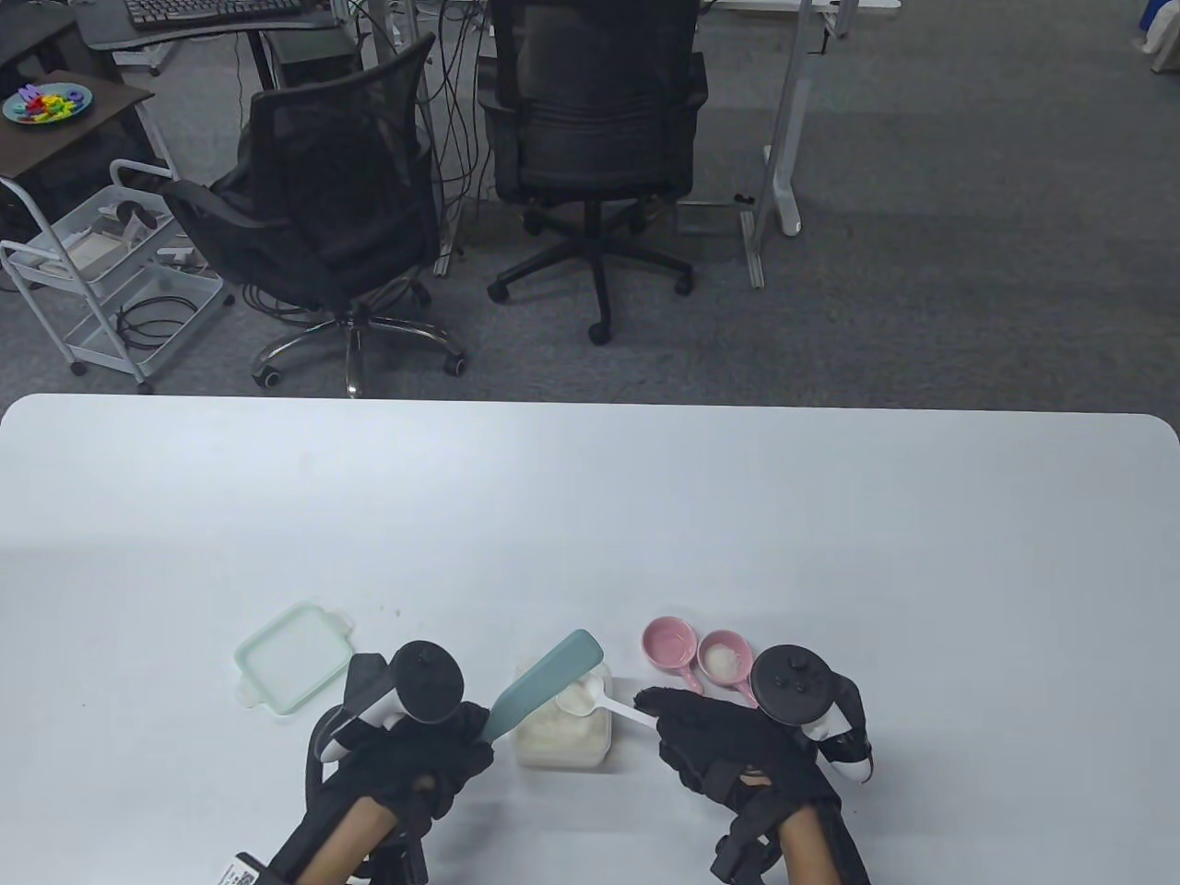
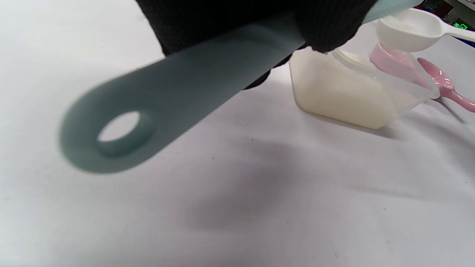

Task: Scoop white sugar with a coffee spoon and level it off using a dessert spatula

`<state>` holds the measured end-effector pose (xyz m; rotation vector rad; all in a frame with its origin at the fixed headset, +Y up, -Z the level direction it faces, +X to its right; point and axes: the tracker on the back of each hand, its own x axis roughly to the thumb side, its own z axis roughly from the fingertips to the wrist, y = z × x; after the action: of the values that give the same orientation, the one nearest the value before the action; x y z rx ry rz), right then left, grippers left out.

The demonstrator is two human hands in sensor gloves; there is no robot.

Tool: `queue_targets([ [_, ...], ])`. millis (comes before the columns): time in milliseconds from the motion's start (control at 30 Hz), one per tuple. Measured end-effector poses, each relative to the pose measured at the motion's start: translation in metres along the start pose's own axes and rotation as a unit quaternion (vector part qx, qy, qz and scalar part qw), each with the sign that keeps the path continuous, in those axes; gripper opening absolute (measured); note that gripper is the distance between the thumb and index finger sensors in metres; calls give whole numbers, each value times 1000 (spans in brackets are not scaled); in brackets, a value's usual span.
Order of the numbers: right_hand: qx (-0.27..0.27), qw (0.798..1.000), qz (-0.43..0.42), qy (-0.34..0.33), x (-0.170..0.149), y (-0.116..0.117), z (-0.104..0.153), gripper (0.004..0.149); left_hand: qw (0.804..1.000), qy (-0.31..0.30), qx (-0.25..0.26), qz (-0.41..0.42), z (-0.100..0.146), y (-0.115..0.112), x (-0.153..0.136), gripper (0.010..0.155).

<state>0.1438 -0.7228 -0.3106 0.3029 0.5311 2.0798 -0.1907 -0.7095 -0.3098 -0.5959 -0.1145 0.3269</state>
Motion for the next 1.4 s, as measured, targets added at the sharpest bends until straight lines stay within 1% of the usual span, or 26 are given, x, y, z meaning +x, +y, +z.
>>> queue_targets([
  [733,4,1000,7,10,0,1,0,48,1000,7,11,4,1,5,-5,52],
  [900,2,1000,6,10,0,0,0,48,1000,2,22,11,2,7,-6,52],
  [1000,2,1000,6,8,0,0,0,48,999,0,47,5,4,8,-3,52],
  [1133,2,1000,7,10,0,0,0,49,991,21,125,-47,9,6,4,52],
  [1200,2,1000,8,11,0,0,0,49,986,40,128,-95,8,2,8,52],
  [1233,3,1000,8,11,0,0,0,48,984,53,116,-123,6,-1,10,52],
  [1267,3,1000,8,11,0,0,0,48,983,48,118,-129,6,-1,11,52],
  [1333,2,1000,9,10,0,0,0,48,981,26,159,-112,9,0,13,52],
  [1367,1,1000,9,8,0,0,1,49,980,24,167,-104,10,1,13,53],
  [1400,1,1000,8,7,1,0,1,48,983,30,151,-105,9,1,14,53],
])
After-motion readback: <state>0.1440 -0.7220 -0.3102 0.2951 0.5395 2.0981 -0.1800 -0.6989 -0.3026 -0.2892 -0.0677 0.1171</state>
